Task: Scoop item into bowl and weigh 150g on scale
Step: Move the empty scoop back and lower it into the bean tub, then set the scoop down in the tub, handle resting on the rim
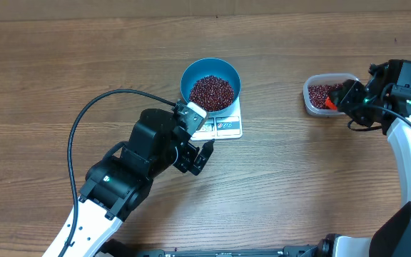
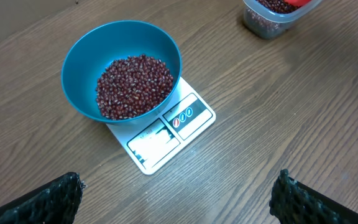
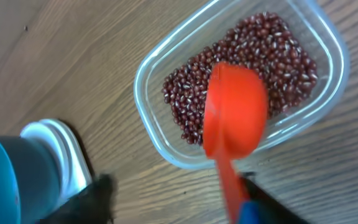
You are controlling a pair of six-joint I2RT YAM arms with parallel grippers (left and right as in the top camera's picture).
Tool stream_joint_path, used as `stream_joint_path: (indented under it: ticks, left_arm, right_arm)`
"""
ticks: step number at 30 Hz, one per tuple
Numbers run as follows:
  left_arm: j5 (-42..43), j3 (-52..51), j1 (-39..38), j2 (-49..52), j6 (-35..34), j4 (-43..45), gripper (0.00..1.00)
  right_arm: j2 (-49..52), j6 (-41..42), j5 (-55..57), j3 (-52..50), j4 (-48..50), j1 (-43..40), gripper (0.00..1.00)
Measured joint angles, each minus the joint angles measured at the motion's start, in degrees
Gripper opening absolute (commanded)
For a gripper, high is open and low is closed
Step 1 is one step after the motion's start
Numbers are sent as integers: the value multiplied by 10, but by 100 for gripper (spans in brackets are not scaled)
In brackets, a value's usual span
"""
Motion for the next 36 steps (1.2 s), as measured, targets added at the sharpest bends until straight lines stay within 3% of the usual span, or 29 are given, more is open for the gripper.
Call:
stream_joint_path:
  ticks: [10, 25, 36]
  left_arm:
    - [0, 0, 0, 0, 0, 0, 99]
    - [0, 0, 0, 0, 0, 0, 99]
    - [0, 0, 0, 0, 0, 0, 99]
  right_arm:
    - [2, 2, 2, 0, 0, 0, 100]
    - [3, -66, 2, 0, -50, 0, 100]
    - [3, -123, 37, 0, -30, 0, 100]
